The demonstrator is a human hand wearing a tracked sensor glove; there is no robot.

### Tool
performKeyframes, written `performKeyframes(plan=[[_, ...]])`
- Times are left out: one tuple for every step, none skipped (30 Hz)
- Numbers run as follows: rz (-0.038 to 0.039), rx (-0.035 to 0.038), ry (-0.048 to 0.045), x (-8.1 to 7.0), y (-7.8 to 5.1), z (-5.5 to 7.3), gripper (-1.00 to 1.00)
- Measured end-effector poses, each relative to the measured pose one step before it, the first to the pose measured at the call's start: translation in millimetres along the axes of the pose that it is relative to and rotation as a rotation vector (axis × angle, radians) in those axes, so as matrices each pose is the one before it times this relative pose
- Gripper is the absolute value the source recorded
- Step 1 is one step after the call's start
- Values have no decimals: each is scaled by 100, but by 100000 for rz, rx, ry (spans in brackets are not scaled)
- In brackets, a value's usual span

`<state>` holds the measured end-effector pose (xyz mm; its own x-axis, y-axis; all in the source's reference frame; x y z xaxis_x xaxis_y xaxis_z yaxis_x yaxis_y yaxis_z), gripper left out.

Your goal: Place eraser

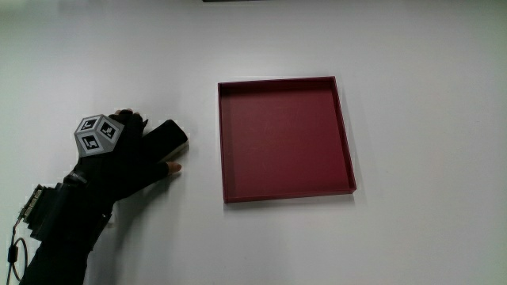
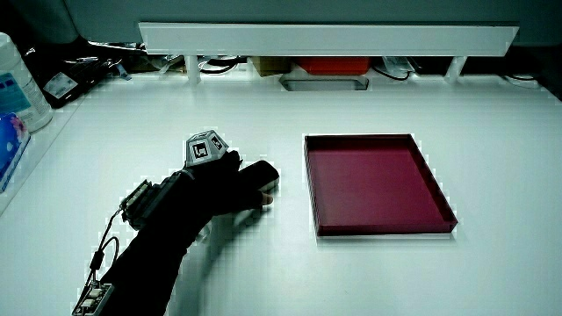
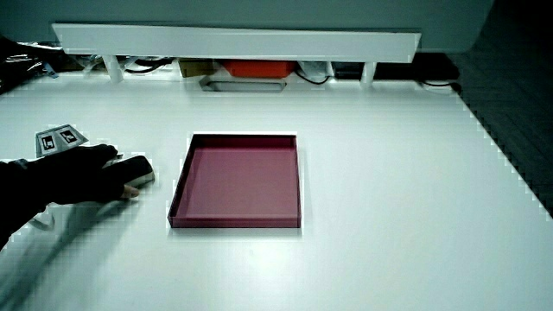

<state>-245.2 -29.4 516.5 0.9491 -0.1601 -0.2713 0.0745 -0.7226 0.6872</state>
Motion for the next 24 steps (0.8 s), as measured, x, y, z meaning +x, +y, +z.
performKeyframes(plan=[[-975,907,-322,263,-218,167,-42],[829,2526,-1206,393,-277,169,-47],[-2176,-971,2707,-236,200,-134,-53],[193,730,-431,-137,75,-56,-58],[-418,177,-490,-26,-49,13,-63],[546,804,186,-247,127,-138,-68],[-653,-212,-736,120,-112,71,-74],[-15,582,1261,-24,46,-43,-79],[-1512,264,-750,194,-147,134,-84],[369,1145,453,-22,17,-19,-89],[-1013,-537,182,14,18,-67,-95],[-663,610,459,187,-181,120,-100],[125,245,391,-196,68,-147,-100],[-313,1369,96,75,-128,80,-100],[-181,579,191,91,-140,106,-100],[-680,690,-807,-86,-25,47,-100],[52,503,740,-58,-29,84,-100],[-742,973,-17,91,-120,211,-100],[-534,1166,-463,251,-206,331,-100],[-1235,101,-1552,352,-202,324,-100],[-1818,1024,385,677,-358,504,-100],[-1051,797,491,468,-190,324,-100],[-1519,1672,1156,671,-283,431,-100],[732,877,-4053,752,-245,335,-100]])
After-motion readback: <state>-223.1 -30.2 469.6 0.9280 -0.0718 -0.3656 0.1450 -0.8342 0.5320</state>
